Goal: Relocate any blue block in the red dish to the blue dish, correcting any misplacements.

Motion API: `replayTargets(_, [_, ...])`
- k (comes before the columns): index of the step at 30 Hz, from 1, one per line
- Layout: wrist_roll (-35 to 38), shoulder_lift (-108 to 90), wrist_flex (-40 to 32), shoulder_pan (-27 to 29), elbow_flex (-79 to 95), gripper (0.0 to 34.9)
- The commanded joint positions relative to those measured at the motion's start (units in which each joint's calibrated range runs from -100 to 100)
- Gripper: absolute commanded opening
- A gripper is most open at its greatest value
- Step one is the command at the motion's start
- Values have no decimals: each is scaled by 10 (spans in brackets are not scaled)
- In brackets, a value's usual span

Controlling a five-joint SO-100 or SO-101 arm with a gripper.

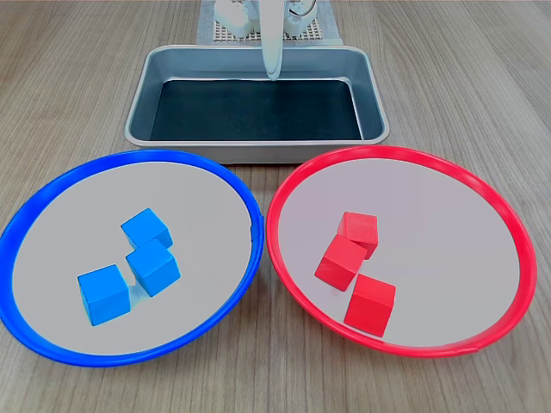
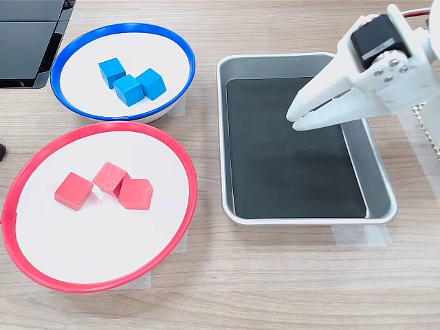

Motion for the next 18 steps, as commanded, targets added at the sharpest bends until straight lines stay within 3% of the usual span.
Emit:
replayTargets(1, [-2,2,1,4,-3,0])
replayTargets(18, [-2,2,1,4,-3,0])
